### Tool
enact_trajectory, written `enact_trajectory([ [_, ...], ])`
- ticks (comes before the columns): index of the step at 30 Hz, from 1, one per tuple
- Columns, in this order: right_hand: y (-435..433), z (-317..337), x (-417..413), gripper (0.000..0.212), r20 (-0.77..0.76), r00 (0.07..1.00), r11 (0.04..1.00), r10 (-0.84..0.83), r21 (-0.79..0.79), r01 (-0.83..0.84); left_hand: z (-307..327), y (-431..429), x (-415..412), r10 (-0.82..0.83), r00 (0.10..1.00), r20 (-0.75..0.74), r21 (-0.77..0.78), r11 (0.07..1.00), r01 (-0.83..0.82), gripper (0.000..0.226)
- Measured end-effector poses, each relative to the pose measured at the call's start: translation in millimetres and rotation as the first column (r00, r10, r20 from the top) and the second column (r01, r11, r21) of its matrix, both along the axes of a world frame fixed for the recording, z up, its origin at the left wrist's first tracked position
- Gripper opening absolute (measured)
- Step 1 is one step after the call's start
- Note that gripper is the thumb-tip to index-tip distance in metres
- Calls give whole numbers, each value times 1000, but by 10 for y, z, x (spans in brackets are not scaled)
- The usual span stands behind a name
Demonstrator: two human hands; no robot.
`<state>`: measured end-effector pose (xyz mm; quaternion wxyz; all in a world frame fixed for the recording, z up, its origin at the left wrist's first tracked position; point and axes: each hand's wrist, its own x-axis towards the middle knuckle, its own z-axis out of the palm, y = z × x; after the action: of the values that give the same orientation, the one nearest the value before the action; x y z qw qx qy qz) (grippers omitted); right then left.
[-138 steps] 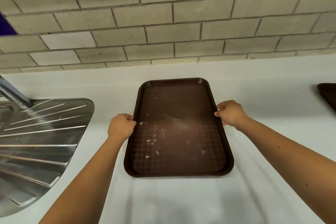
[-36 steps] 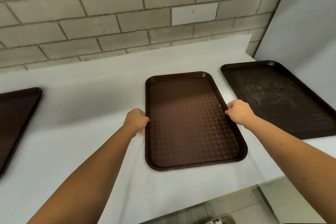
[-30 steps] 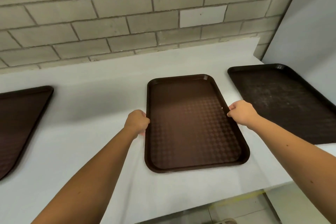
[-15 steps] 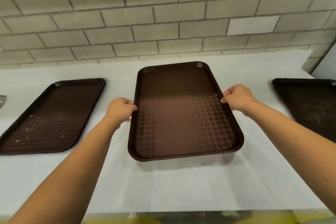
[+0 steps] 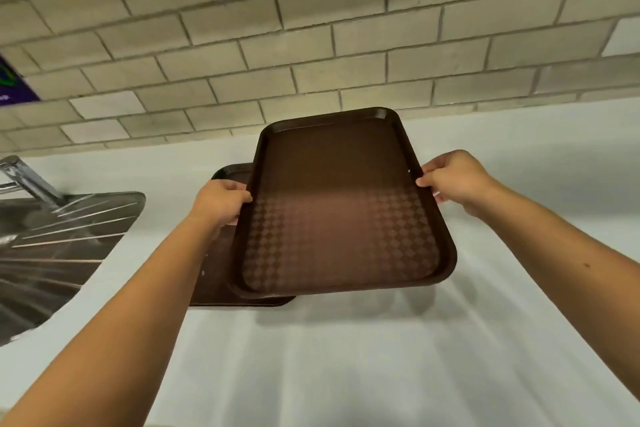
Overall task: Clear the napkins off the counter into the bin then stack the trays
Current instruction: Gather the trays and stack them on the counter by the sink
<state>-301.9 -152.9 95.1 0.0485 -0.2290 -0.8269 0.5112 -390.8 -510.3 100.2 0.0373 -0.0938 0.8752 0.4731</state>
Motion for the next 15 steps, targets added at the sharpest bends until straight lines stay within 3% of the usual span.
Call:
enact_trajectory([
  [8,-1251,-171,-607,14,23,1000,1000,-7,-26,7,-53,-1206,-643,-32,999,2,-40,999,32,24],
  [15,-1858,-418,-888,8,69,998,999,-3,53,-1,-415,-1823,-968,-55,997,58,-77,995,59,24],
])
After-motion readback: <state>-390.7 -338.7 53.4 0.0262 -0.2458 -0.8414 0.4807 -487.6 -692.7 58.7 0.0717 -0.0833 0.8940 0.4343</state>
